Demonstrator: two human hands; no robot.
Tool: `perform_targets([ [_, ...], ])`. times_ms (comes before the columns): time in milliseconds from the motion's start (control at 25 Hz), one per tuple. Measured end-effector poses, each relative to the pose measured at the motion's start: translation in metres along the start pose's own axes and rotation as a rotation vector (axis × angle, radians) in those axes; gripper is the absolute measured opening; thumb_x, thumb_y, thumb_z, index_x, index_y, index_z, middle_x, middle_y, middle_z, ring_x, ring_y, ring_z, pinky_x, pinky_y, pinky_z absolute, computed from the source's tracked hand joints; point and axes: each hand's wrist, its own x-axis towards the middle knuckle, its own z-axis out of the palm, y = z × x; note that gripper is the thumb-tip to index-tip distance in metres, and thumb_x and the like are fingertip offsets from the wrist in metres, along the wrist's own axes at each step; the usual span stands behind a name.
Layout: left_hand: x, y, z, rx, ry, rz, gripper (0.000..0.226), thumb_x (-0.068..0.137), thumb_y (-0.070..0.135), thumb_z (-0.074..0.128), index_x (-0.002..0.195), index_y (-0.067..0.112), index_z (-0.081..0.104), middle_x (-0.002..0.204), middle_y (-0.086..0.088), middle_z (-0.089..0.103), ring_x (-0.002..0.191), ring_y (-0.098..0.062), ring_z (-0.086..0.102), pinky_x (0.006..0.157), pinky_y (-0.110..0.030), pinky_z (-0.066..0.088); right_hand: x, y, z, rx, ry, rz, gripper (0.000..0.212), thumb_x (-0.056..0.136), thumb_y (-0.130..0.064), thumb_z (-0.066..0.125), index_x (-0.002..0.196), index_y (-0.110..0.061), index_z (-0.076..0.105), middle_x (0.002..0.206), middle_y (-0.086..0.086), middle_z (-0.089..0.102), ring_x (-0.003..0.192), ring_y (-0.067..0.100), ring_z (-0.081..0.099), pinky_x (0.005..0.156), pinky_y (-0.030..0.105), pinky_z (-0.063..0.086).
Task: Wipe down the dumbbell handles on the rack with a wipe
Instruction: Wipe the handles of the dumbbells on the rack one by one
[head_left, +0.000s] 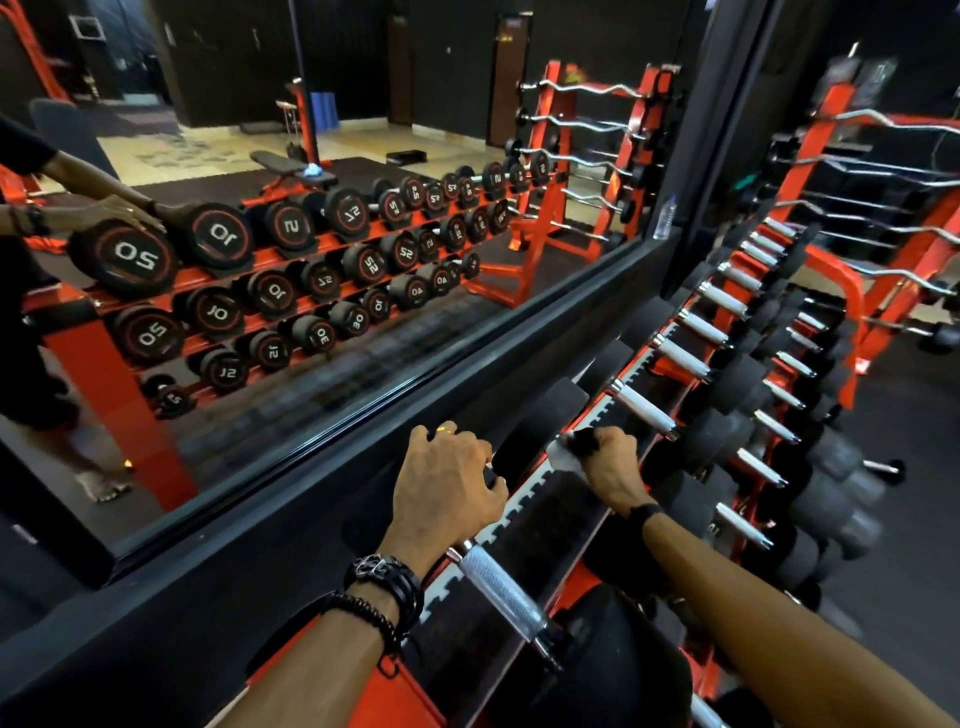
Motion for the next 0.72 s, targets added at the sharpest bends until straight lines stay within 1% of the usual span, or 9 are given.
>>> perform_targets([
  [40, 0.000, 0.001, 0.000, 0.009, -0.007, -0.004, 0.036, 0.088, 0.055, 0.056, 0.104, 0.026, 0.071, 0.095, 0.012, 0.066, 0.093, -0.007, 0.055, 0.093, -0.032, 0.039, -0.001, -0.003, -0.002, -0.008, -0.005, 0.013, 0.026, 0.091, -0.015, 0.067, 0.082, 0.009, 0.071, 0.087, 0.025, 0.072, 0.079, 0.008, 0.062, 0.055, 0.012, 0.046],
  [120, 0.001, 0.001, 0.000, 0.012, -0.012, -0.014, 0.035, 0.087, 0.055, 0.056, 0.101, 0.027, 0.071, 0.093, 0.013, 0.066, 0.093, -0.006, 0.055, 0.092, -0.032, 0.039, -0.002, -0.007, 0.000, 0.003, -0.046, 0.039, 0.029, 0.095, -0.016, 0.063, 0.086, 0.010, 0.069, 0.094, 0.027, 0.070, 0.089, 0.018, 0.065, 0.062, 0.020, 0.045],
  [240, 0.000, 0.004, -0.003, 0.006, -0.012, -0.015, 0.035, 0.088, 0.055, 0.056, 0.101, 0.027, 0.071, 0.092, 0.013, 0.064, 0.089, -0.006, 0.053, 0.092, -0.031, 0.038, -0.003, -0.001, 0.005, -0.025, -0.079, 0.024, 0.042, 0.098, -0.034, 0.055, 0.070, -0.002, 0.061, 0.083, 0.019, 0.063, 0.083, 0.021, 0.063, 0.068, 0.032, 0.040],
  [360, -0.002, 0.003, -0.005, -0.009, -0.015, -0.022, 0.034, 0.089, 0.053, 0.057, 0.102, 0.025, 0.071, 0.095, 0.010, 0.064, 0.084, -0.006, 0.044, 0.093, -0.030, 0.038, -0.007, 0.004, 0.009, -0.170, -0.021, -0.025, 0.010, 0.097, -0.012, 0.055, 0.095, -0.003, 0.055, 0.096, 0.010, 0.042, 0.091, 0.029, 0.049, 0.081, 0.028, 0.034],
  [440, -0.002, 0.004, -0.006, -0.016, -0.008, -0.021, 0.034, 0.089, 0.053, 0.058, 0.102, 0.025, 0.071, 0.094, 0.010, 0.064, 0.082, -0.005, 0.040, 0.092, -0.030, 0.039, -0.016, 0.004, 0.013, -0.198, 0.060, -0.144, 0.008, 0.095, -0.010, 0.049, 0.097, -0.003, 0.052, 0.093, 0.009, 0.042, 0.085, 0.025, 0.045, 0.079, 0.035, 0.038],
  [480, -0.002, 0.004, -0.006, -0.019, -0.009, -0.019, 0.034, 0.089, 0.053, 0.057, 0.102, 0.025, 0.071, 0.093, 0.011, 0.064, 0.083, -0.005, 0.042, 0.093, -0.030, 0.038, -0.020, 0.004, 0.018, -0.249, 0.099, -0.202, 0.014, 0.093, -0.013, 0.046, 0.096, -0.002, 0.055, 0.090, 0.011, 0.047, 0.082, 0.026, 0.047, 0.078, 0.041, 0.043],
  [560, -0.002, 0.004, -0.005, -0.024, -0.013, -0.014, 0.034, 0.089, 0.054, 0.057, 0.103, 0.026, 0.071, 0.094, 0.012, 0.064, 0.087, -0.006, 0.048, 0.093, -0.031, 0.038, -0.029, 0.005, 0.028, -0.581, 0.123, -0.237, 0.022, 0.087, -0.015, 0.053, 0.103, -0.003, 0.060, 0.090, 0.014, 0.058, 0.086, 0.031, 0.056, 0.093, 0.058, 0.042],
  [640, 0.000, 0.002, -0.004, -0.016, -0.008, -0.010, 0.035, 0.089, 0.054, 0.056, 0.104, 0.026, 0.071, 0.095, 0.012, 0.065, 0.089, -0.006, 0.051, 0.093, -0.031, 0.039, -0.035, 0.001, 0.035, -0.812, -0.032, -0.177, 0.048, 0.081, -0.026, 0.064, 0.122, -0.003, 0.055, 0.108, 0.013, 0.061, 0.105, 0.034, 0.056, 0.105, 0.066, 0.025],
  [720, 0.000, 0.001, -0.003, -0.013, -0.022, -0.019, 0.034, 0.089, 0.054, 0.057, 0.103, 0.026, 0.070, 0.094, 0.012, 0.063, 0.084, -0.006, 0.045, 0.093, -0.031, 0.039, -0.026, -0.001, 0.032, -0.795, -0.194, -0.087, 0.071, 0.082, -0.035, 0.065, 0.139, -0.005, 0.039, 0.130, 0.012, 0.051, 0.123, 0.033, 0.046, 0.108, 0.066, 0.019],
])
